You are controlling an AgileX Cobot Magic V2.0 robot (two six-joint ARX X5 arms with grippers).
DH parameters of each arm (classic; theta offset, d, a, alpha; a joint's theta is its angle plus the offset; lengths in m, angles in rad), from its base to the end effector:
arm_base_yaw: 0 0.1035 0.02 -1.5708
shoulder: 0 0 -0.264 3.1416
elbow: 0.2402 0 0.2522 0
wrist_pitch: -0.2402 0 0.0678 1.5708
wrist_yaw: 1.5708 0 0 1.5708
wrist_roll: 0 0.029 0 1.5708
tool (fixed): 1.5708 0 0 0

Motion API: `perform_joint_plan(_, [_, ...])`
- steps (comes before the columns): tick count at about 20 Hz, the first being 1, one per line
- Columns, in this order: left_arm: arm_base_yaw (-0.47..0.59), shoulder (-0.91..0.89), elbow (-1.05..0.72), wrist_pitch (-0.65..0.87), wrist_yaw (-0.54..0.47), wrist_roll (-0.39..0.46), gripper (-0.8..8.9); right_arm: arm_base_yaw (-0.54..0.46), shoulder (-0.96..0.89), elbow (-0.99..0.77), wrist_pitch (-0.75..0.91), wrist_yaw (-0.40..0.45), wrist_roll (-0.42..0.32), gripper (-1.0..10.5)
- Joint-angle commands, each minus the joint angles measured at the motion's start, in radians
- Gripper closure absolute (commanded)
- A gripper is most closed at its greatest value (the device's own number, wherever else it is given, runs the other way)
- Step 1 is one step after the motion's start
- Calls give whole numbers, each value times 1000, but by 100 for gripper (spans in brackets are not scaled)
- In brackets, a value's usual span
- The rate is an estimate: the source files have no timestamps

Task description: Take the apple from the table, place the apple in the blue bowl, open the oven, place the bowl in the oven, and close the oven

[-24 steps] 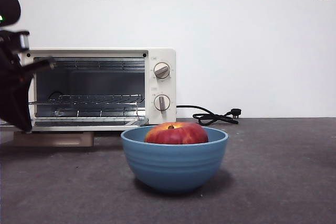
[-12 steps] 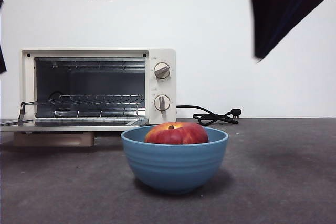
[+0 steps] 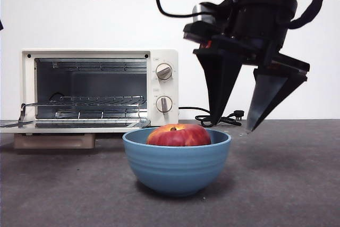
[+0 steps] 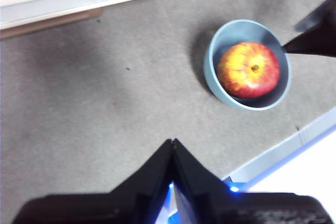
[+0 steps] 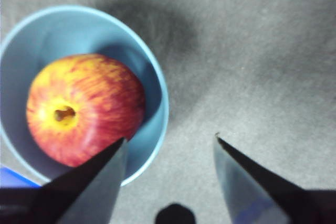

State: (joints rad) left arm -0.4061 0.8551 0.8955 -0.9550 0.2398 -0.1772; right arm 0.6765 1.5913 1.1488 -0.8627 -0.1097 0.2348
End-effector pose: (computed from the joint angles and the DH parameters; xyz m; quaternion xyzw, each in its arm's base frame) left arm 0.1329 -0.0647 0.2965 -0.0388 0.4635 -0.2447 0.8508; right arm 0.2303 0.1889 0.2235 -0.0827 0.6147 0.2339 0.7487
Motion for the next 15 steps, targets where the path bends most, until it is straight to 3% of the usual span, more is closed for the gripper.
perform_joint_plan(1, [-15, -3, -4, 2, 2, -26, 819, 3, 8, -10, 18, -3, -11, 659])
perform_joint_plan(8, [-21, -3, -4, 1, 2, -34, 819, 3, 89, -10, 92, 8, -5, 677])
perform_joint_plan(13, [-21, -3, -4, 2, 0, -34, 819, 3, 119, -10, 153, 6, 1, 941])
perform_joint_plan(15, [-21, -3, -4, 1, -2, -33, 819, 4, 119, -10, 157, 6, 1, 958])
